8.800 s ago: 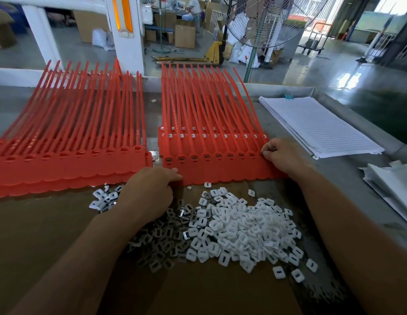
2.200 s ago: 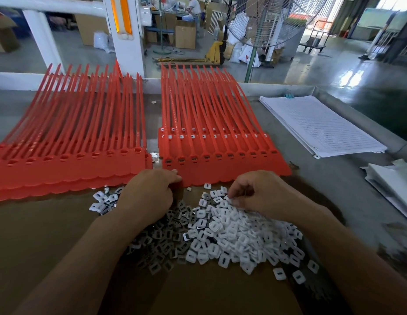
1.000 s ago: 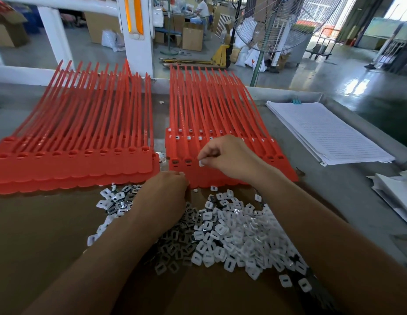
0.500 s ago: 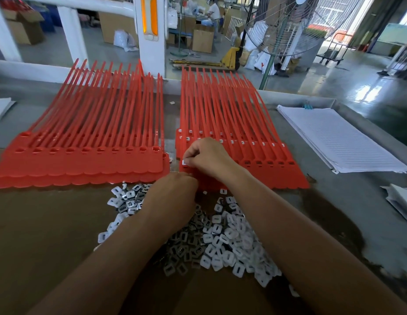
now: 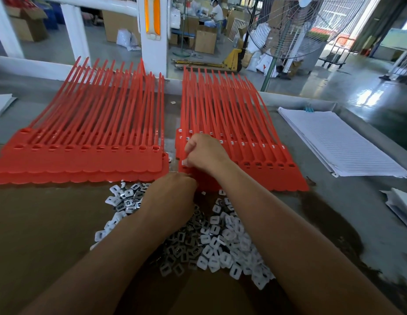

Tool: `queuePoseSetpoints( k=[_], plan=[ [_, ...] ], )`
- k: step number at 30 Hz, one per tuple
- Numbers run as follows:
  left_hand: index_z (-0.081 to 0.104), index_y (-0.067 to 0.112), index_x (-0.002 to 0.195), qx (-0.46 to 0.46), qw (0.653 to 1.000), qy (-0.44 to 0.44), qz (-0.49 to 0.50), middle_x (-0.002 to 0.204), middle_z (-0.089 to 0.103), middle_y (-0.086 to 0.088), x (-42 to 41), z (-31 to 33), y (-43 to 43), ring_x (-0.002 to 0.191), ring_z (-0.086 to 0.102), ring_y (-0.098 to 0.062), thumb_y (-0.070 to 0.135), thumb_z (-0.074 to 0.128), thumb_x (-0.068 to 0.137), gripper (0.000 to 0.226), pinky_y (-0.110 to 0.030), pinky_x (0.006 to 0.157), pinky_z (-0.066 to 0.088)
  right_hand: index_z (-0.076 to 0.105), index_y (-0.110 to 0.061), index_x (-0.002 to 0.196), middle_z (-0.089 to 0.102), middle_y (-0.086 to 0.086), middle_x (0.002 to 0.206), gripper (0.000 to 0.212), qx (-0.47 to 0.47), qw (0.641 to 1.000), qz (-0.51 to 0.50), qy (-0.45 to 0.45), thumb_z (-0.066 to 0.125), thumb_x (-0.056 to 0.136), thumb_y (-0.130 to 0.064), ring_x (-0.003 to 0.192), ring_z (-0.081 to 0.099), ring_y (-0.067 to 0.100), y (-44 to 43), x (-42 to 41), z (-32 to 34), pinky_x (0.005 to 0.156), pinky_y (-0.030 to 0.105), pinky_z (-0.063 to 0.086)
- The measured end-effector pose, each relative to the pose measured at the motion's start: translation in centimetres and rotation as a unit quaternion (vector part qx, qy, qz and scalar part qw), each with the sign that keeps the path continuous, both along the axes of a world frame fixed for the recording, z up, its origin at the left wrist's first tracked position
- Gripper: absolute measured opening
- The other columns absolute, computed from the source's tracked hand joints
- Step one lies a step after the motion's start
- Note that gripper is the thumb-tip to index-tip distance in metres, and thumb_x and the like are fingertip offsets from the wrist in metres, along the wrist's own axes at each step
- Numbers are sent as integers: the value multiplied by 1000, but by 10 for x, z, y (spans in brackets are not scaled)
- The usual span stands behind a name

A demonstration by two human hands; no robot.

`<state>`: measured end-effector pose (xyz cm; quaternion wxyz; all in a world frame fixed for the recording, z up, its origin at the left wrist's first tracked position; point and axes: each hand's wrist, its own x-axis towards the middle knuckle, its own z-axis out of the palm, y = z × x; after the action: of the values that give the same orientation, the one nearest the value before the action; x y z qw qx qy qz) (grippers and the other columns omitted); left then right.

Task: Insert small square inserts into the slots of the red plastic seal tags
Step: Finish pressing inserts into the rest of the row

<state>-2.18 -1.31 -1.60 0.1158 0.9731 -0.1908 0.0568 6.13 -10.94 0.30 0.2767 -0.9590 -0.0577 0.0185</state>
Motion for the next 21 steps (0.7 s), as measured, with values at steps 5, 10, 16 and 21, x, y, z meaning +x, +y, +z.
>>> queuePoseSetpoints(
  k=[5,10,16,21],
  plan=[
    [60,19,115,-5,1000,2,4,116,58,2,0,0,0,103,54,-16,9,39,88,36,-29,85,46,63,-6,109,62,9,114,37,-15,997,-16,67,74,74,-15,107,57,27,4,10,5,95,42,46],
    [61,19,112,1,1000,1,-1,115,59,3,0,0,1,102,55,-16,10,39,87,34,-31,85,47,66,-12,94,64,9,111,20,14,998,2,56,73,75,-14,106,57,25,-1,6,3,94,35,44],
    [63,19,105,-14,1000,-3,1,109,61,5,-1,0,2,98,57,-16,12,40,85,31,-32,82,48,60,-20,80,63,1,90,15,112,989,55,76,70,78,-8,87,59,15,-18,-8,7,89,35,50],
    [64,19,109,-36,999,-5,8,113,62,3,-1,2,2,99,58,-17,16,42,87,31,-31,84,48,65,-24,83,67,-6,89,9,105,989,96,49,67,82,-15,84,61,5,-47,-34,26,75,17,45]
  ],
)
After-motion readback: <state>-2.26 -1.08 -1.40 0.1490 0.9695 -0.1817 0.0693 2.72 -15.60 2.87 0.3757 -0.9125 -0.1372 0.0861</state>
